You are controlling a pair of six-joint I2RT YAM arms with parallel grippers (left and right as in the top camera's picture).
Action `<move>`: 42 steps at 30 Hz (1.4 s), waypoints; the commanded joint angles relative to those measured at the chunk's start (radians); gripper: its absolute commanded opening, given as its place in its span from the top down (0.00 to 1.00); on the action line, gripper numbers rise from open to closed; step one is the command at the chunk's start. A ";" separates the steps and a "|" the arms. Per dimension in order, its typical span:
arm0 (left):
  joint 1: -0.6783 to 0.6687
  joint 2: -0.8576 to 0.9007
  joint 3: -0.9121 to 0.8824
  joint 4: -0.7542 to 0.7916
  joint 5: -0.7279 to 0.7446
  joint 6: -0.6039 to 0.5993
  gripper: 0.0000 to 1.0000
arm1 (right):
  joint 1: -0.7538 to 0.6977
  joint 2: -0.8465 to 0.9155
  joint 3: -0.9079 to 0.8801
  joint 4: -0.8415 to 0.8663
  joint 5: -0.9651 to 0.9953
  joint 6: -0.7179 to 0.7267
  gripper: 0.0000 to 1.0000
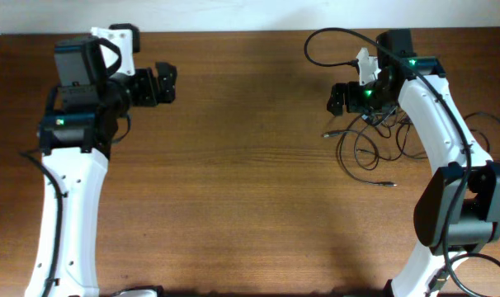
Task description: Untangle cables
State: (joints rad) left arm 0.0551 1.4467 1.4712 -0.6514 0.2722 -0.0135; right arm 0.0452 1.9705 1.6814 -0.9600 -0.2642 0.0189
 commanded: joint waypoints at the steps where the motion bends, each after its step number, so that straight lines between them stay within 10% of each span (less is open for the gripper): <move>1: -0.010 -0.021 -0.075 0.064 -0.006 0.111 0.01 | 0.000 0.002 0.011 0.000 -0.013 0.001 0.02; 12: -0.016 -0.141 -0.814 0.857 0.009 0.117 0.01 | 0.000 0.002 0.011 0.000 -0.013 0.001 0.01; 28: -0.016 -0.284 -1.417 1.193 -0.002 0.117 0.01 | 0.000 0.002 0.011 0.000 -0.013 0.001 0.01; 42: -0.016 -0.964 -1.462 0.585 -0.083 0.121 0.01 | 0.000 0.002 0.011 0.000 -0.013 0.001 0.01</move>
State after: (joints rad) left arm 0.0402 0.5556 0.0109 -0.0574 0.2127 0.0952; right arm 0.0456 1.9705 1.6814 -0.9623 -0.2646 0.0185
